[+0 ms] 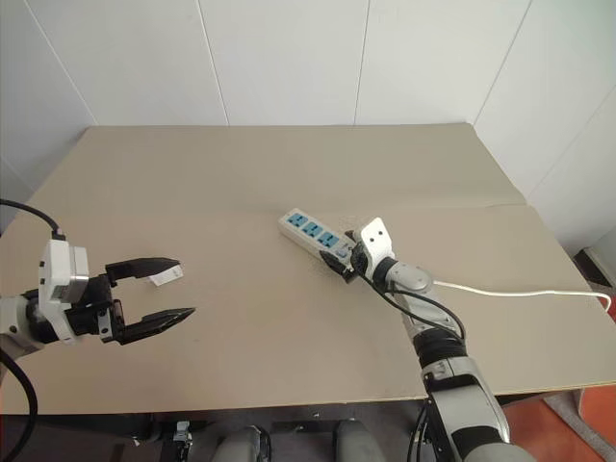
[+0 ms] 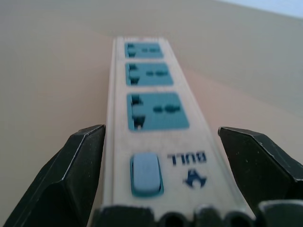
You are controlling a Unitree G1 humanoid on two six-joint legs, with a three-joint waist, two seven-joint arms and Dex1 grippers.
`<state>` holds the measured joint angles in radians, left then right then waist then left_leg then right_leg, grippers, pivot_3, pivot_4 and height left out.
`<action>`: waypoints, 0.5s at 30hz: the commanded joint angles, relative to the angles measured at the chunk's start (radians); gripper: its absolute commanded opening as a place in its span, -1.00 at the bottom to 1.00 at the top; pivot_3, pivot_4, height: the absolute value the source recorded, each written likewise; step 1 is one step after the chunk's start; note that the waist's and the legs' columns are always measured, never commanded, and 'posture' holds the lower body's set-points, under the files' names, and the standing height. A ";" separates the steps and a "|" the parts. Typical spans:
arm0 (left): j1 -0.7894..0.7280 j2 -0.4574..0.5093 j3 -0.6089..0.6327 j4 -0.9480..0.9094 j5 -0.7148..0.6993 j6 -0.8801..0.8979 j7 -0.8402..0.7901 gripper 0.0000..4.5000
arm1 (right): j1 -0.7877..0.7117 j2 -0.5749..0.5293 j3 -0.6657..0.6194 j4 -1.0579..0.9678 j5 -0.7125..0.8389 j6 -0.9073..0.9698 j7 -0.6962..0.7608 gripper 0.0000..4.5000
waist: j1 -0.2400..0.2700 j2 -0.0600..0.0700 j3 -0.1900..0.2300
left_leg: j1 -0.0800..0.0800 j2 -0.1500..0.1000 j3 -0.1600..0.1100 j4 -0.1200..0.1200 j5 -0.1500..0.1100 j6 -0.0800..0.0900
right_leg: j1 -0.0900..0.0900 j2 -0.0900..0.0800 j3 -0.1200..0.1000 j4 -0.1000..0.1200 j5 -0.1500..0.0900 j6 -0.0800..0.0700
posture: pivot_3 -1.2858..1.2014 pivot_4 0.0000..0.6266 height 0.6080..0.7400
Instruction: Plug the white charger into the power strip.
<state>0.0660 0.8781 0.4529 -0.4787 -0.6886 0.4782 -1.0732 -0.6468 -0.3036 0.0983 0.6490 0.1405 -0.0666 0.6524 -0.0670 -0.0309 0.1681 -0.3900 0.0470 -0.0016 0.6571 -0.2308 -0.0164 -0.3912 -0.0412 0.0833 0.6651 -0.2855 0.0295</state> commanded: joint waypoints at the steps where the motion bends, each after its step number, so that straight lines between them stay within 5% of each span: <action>1: 0.000 0.014 0.030 -0.020 -0.004 -0.021 0.000 1.00 | -0.001 0.002 -0.021 0.000 0.000 -0.028 0.019 0.96 | -0.001 0.000 0.000 | 0.000 0.000 0.000 0.000 0.000 0.000 | 0.000 0.000 0.000 0.000 0.000 0.000 | 0.03 -0.52 1.00; 15: -0.004 0.013 0.027 -0.018 -0.007 -0.023 0.000 1.00 | -0.013 0.039 -0.030 0.115 -0.008 -0.057 0.087 0.96 | -0.006 0.000 0.000 | 0.002 0.000 0.000 0.000 0.000 0.000 | 0.001 0.000 0.000 0.000 0.000 0.000 | 0.03 -0.52 1.00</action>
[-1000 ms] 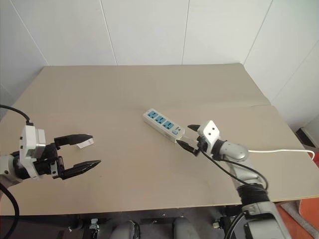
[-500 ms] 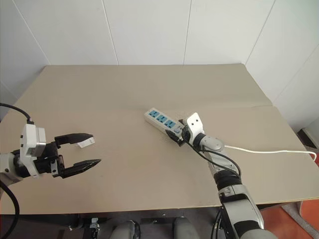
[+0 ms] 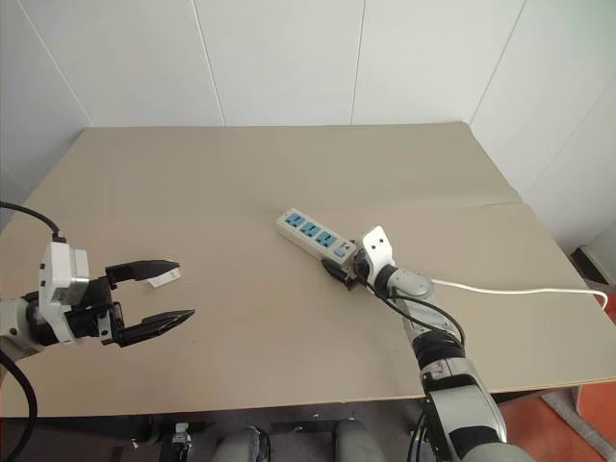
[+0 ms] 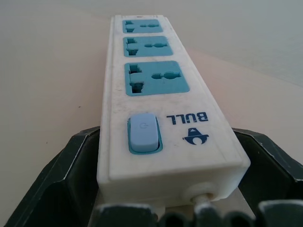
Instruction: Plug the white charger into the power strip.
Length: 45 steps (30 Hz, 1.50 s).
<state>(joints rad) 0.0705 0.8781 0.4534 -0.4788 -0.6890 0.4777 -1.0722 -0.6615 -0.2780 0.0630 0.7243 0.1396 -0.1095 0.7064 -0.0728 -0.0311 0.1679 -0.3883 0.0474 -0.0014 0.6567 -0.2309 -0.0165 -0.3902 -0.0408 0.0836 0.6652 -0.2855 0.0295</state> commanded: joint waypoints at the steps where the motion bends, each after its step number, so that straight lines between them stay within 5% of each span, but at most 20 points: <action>1: -0.009 0.014 0.027 -0.018 -0.006 -0.022 0.000 1.00 | 0.001 0.012 0.009 0.048 -0.012 -0.026 0.047 0.80 | -0.001 0.000 0.000 | 0.000 0.000 0.000 0.000 0.000 0.000 | 0.000 0.000 0.000 0.000 0.000 0.000 | 0.03 -0.52 1.00; 4: -0.007 0.014 0.032 -0.019 -0.006 -0.021 0.001 1.00 | -0.005 0.016 0.002 0.065 -0.016 -0.045 0.055 0.52 | 0.000 0.000 0.000 | 0.000 0.000 0.000 0.000 0.000 0.000 | 0.000 0.000 0.000 0.000 0.000 0.000 | 0.03 -0.52 1.00; 9: -0.002 0.014 0.037 -0.019 -0.005 -0.021 0.003 1.00 | -0.008 0.010 -0.021 0.054 -0.003 -0.095 0.089 0.52 | 0.000 0.000 0.000 | 0.000 0.000 0.000 0.000 0.000 0.000 | 0.000 0.000 0.000 0.000 0.000 0.000 | 0.03 -0.52 1.00; 17: -0.028 0.061 0.068 0.059 -0.004 -0.040 -0.060 1.00 | 0.092 -0.104 -0.016 -0.351 0.206 0.048 0.480 0.52 | 0.006 0.001 0.001 | -0.004 0.000 0.000 -0.005 0.000 0.000 | -0.007 -0.001 0.000 -0.001 0.000 0.000 | 0.03 -0.52 1.00; 23: -0.138 0.127 0.007 0.182 0.023 -0.076 -0.139 1.00 | 0.147 -0.158 0.070 -0.398 0.161 0.016 0.615 0.52 | 0.006 0.001 0.001 | -0.004 0.000 0.001 -0.007 0.000 0.000 | -0.007 -0.001 -0.002 -0.002 0.000 0.000 | 0.03 -0.52 1.00; 34: -0.566 0.303 -0.344 0.592 0.290 -0.195 -0.370 1.00 | 0.108 -0.080 0.135 -0.247 0.073 -0.137 0.631 0.52 | 0.006 0.001 0.001 | -0.012 0.000 0.002 -0.006 0.000 0.000 | -0.016 0.001 -0.001 -0.001 0.000 0.000 | 0.03 -0.52 1.00; 40: -0.927 0.291 -0.606 0.939 0.529 -0.405 -0.535 1.00 | 0.117 -0.090 0.169 -0.206 0.040 -0.189 0.674 0.52 | 0.009 0.001 0.001 | -0.012 0.000 0.001 -0.006 0.000 0.000 | -0.016 0.002 -0.002 -0.001 0.000 0.000 | 0.03 -0.52 1.00; 45: -1.159 0.243 -0.820 1.140 0.588 -0.493 -0.542 1.00 | 0.107 -0.083 0.174 -0.169 0.032 -0.199 0.667 0.52 | 0.011 0.000 0.001 | -0.012 0.000 0.001 -0.004 0.000 0.000 | -0.015 0.002 -0.003 0.000 0.000 0.000 | 0.03 -0.52 1.00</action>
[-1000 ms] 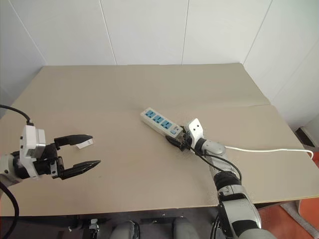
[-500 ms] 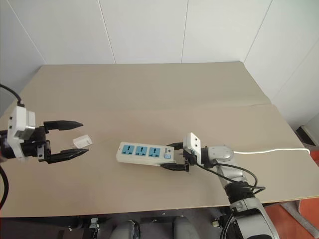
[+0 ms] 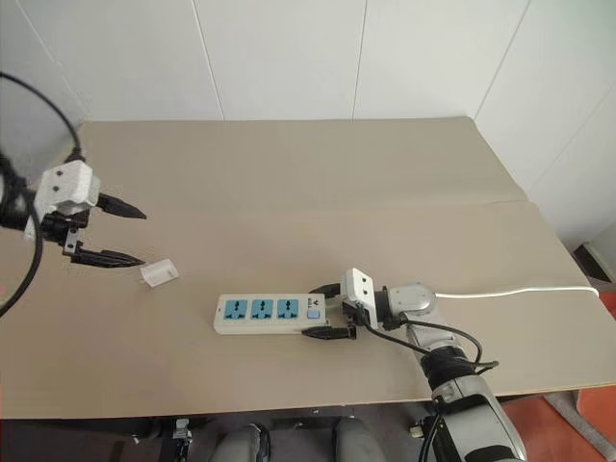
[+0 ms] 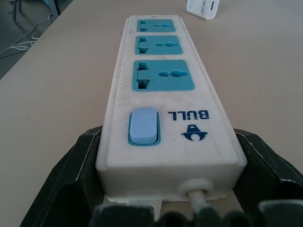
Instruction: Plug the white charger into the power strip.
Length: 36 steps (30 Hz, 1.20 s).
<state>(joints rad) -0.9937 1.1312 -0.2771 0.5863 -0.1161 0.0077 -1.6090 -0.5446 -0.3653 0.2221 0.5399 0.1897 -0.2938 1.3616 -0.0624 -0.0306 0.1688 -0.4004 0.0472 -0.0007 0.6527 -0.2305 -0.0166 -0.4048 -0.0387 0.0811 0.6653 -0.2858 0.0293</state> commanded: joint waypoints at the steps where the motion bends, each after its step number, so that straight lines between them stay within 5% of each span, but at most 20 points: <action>1: -0.135 -0.017 -0.144 0.104 0.027 -0.013 -0.005 1.00 | -0.010 0.005 0.015 0.019 -0.020 -0.018 0.006 0.52 | 0.001 0.000 0.000 | 0.000 0.000 -0.001 0.001 0.000 0.000 | 0.000 0.000 -0.001 0.000 0.000 0.000 | 0.03 -0.52 1.00; 7: -0.327 -0.085 -0.442 0.285 0.213 -0.010 -0.005 1.00 | -0.007 0.013 0.017 0.033 -0.030 -0.018 -0.005 0.52 | -0.005 0.000 0.000 | 0.000 0.000 -0.001 0.003 0.000 0.000 | 0.000 0.001 0.000 0.002 0.000 0.000 | 0.03 -0.52 1.00; 12: -0.453 -0.234 -0.505 0.422 0.357 0.162 -0.005 1.00 | -0.005 0.011 0.011 0.029 -0.034 0.000 -0.030 0.52 | -0.004 0.000 0.000 | -0.004 0.001 -0.003 0.008 0.000 0.000 | 0.000 0.002 -0.003 0.002 0.000 0.000 | 0.03 -0.52 1.00; 20: -0.405 -0.321 -0.617 0.397 0.349 0.361 -0.005 1.00 | 0.009 0.002 0.007 0.007 -0.036 0.013 -0.051 0.52 | -0.008 0.000 0.000 | -0.003 0.000 -0.004 0.008 0.000 0.000 | 0.000 0.002 -0.002 0.006 0.000 0.001 | 0.03 -0.52 1.00; 36: -0.272 -0.422 -0.536 0.396 0.511 0.506 0.058 1.00 | 0.066 -0.007 0.013 -0.079 -0.028 0.061 -0.092 0.52 | -0.002 -0.001 0.000 | -0.003 0.000 -0.006 0.009 0.000 0.000 | 0.000 0.002 -0.003 0.008 0.000 0.001 | 0.03 -0.52 1.00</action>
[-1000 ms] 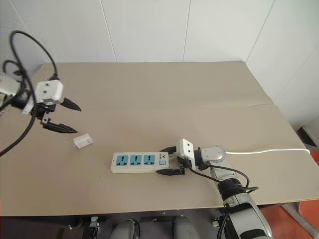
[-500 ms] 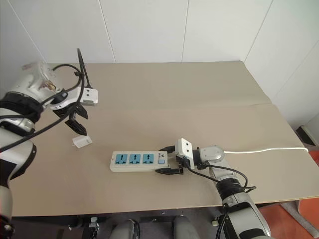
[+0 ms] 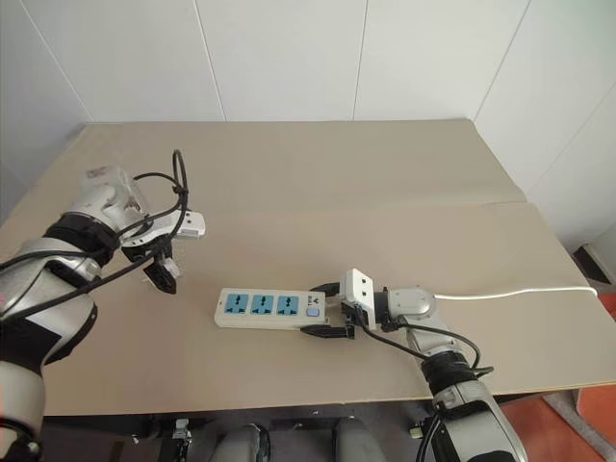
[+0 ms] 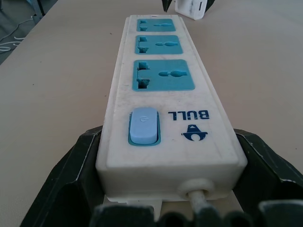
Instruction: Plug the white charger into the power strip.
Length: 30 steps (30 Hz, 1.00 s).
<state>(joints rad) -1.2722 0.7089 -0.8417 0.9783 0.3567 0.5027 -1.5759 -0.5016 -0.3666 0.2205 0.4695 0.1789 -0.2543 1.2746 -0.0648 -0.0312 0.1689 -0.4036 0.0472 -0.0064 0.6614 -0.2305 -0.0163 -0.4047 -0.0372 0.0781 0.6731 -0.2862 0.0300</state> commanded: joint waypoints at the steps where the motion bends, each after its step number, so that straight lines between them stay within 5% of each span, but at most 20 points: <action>1: 0.013 -0.004 0.035 0.008 0.048 0.010 0.032 1.00 | 0.025 -0.007 0.015 -0.013 -0.016 0.025 -0.007 0.52 | 0.000 0.000 0.000 | 0.001 0.000 0.000 0.000 0.000 0.000 | 0.000 0.000 0.000 0.000 0.000 0.000 | 0.03 -0.52 1.00; 4: 0.022 -0.013 0.054 0.017 0.072 0.005 0.041 1.00 | 0.031 -0.011 0.015 -0.022 -0.015 0.031 -0.011 0.52 | 0.000 0.000 0.000 | 0.001 0.000 0.000 0.000 0.000 0.000 | 0.001 0.000 0.000 0.001 0.000 0.000 | 0.03 -0.52 1.00; 7: 0.028 -0.027 0.077 0.030 0.094 0.005 0.074 0.74 | 0.040 -0.017 0.014 -0.036 -0.013 0.042 -0.012 0.52 | 0.003 0.000 0.000 | 0.002 0.000 0.000 0.000 0.000 0.000 | 0.001 0.000 0.000 0.002 0.000 0.000 | 0.03 -0.52 1.00; 17: 0.028 -0.039 0.124 0.045 0.138 -0.016 0.067 -0.55 | 0.059 -0.029 0.009 -0.068 -0.010 0.064 -0.019 0.52 | 0.004 0.000 0.000 | 0.002 -0.001 0.000 0.000 0.000 0.000 | 0.001 -0.001 0.000 0.002 0.000 0.000 | 0.03 -0.52 1.00; 23: 0.002 -0.031 0.274 -0.031 0.036 -0.093 0.100 -0.55 | 0.061 -0.032 0.004 -0.066 -0.010 0.059 -0.022 0.52 | 0.008 0.000 0.000 | 0.001 -0.001 0.000 0.000 0.000 0.000 | 0.001 -0.001 0.000 0.002 0.000 0.000 | 0.03 -0.52 1.00; 30: 0.114 -0.159 0.797 -0.384 -0.471 -0.194 0.172 -0.55 | 0.062 -0.021 0.017 -0.065 -0.012 0.056 -0.012 0.52 | 0.019 0.000 -0.001 | 0.000 0.000 -0.002 0.002 0.000 0.000 | 0.001 -0.004 -0.005 0.003 0.000 0.000 | 0.03 -0.52 1.00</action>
<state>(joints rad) -1.1887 0.5602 -0.1258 0.6727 -0.0058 0.3452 -1.4099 -0.4534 -0.3873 0.2109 0.4004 0.1847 -0.2054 1.2553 -0.0456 -0.0308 0.1682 -0.4028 0.0468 -0.0084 0.6631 -0.2305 -0.0164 -0.4036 -0.0414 0.0734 0.6795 -0.2860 0.0299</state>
